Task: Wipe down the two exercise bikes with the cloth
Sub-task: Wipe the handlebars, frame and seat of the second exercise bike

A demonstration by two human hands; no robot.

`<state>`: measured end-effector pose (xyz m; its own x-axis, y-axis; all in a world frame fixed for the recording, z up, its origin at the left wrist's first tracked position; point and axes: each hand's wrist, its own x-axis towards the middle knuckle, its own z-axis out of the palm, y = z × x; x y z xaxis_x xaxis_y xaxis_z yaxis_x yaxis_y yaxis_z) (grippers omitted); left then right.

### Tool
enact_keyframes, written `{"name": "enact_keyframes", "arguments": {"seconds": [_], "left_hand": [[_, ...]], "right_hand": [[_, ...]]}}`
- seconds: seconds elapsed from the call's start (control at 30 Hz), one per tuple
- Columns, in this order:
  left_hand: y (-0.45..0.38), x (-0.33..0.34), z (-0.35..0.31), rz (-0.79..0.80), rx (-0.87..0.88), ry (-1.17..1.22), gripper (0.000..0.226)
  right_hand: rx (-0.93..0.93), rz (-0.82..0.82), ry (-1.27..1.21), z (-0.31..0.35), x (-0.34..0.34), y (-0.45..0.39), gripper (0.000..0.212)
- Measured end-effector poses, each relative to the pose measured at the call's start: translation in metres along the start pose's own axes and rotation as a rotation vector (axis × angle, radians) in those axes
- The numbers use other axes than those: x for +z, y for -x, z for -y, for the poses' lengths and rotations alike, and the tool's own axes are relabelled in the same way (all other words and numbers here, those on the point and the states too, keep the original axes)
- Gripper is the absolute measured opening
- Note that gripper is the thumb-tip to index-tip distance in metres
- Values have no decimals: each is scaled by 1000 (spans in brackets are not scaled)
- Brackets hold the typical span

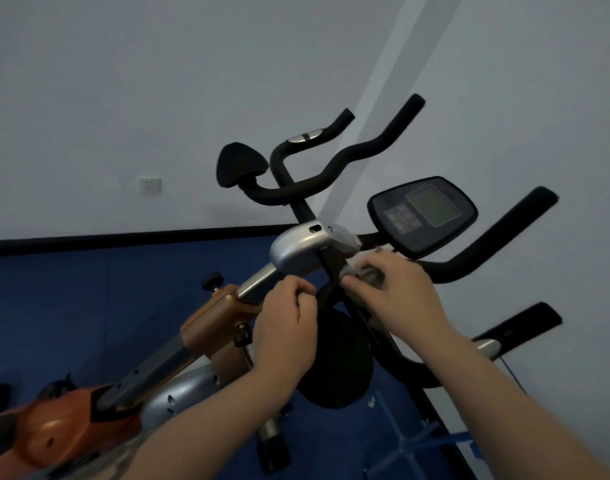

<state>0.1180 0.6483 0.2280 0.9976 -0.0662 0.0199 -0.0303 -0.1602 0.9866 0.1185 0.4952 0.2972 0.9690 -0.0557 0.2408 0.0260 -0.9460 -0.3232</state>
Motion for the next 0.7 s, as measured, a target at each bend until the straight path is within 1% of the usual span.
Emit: {"name": "enact_keyframes", "arguments": {"seconds": [0.1,0.13,0.23,0.27,0.3,0.37,0.4,0.47,0.53,0.63,0.7], "left_hand": [[-2,-3,-6,-9,166,-96,21],[-3,-4,-8,-9,237,-144,24],[-8,-2,-16,-12,416,-299,29],[-8,1,-19,4,452,-344,27],[-8,6,-20,21,482,-400,24],[-6,12,-19,42,524,-505,18],[-7,13,-16,45,536,-516,17],[-8,11,-10,51,572,-474,16],[-9,9,-7,56,617,-460,18],[-9,11,-9,64,639,-492,21],[-8,11,-11,64,649,-485,20]], "right_hand": [[83,1,-112,-11,6,51,15],[89,-27,-114,-15,10,64,15],[93,-133,44,-23,18,71,19],[139,-130,60,-21,21,64,21],[216,-104,17,-17,24,53,23],[368,-9,-138,-13,30,36,24],[343,15,-145,-14,33,36,22],[223,39,-25,-20,27,48,21],[172,104,102,-28,16,66,23],[219,92,198,-24,20,60,21],[304,5,257,-12,31,51,26]]}}
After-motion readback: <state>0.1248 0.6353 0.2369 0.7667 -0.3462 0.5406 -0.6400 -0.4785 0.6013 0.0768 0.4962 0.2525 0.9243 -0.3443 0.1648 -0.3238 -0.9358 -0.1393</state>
